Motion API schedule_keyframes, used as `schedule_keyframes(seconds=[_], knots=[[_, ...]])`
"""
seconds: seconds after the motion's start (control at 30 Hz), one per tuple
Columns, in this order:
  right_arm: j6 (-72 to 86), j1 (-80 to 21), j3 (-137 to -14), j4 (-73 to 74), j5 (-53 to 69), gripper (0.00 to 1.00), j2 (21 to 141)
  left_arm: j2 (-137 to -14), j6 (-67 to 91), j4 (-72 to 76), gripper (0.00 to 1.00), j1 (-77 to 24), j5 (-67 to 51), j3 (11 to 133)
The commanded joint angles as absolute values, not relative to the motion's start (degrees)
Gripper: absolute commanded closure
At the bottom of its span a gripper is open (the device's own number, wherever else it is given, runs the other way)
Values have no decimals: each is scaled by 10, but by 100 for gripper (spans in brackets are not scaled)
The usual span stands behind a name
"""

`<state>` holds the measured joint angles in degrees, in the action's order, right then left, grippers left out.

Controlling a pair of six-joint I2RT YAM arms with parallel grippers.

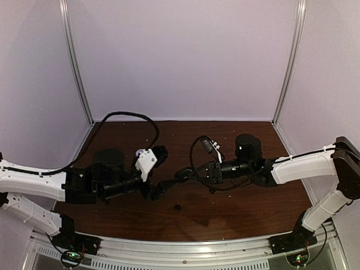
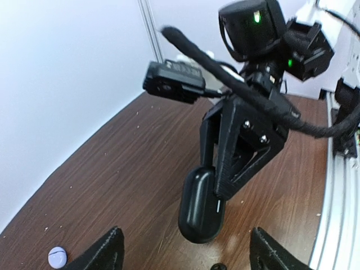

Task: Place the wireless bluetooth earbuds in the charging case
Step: Pass from the left arm to the right, then open the charging case.

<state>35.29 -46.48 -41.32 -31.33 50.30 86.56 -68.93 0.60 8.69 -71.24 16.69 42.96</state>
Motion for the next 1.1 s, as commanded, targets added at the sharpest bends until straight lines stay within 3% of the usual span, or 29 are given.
schedule_keyframes(seconds=[0.0, 0.2, 0.47, 0.73, 1.07], knots=[[321, -459, -425, -324, 531, 90, 839, -614, 86, 162, 22, -657, 56, 384], [293, -458, -427, -324, 549, 92, 821, -612, 193, 177, 27, -567, -90, 386], [274, -459, -438, -308, 554, 93, 814, -712, 198, 169, 39, -561, -232, 443], [236, -468, -434, -296, 562, 100, 792, -760, 198, 163, 44, -561, -226, 472], [179, -483, -449, -240, 571, 100, 789, -755, 230, 180, 50, -529, -225, 461]])
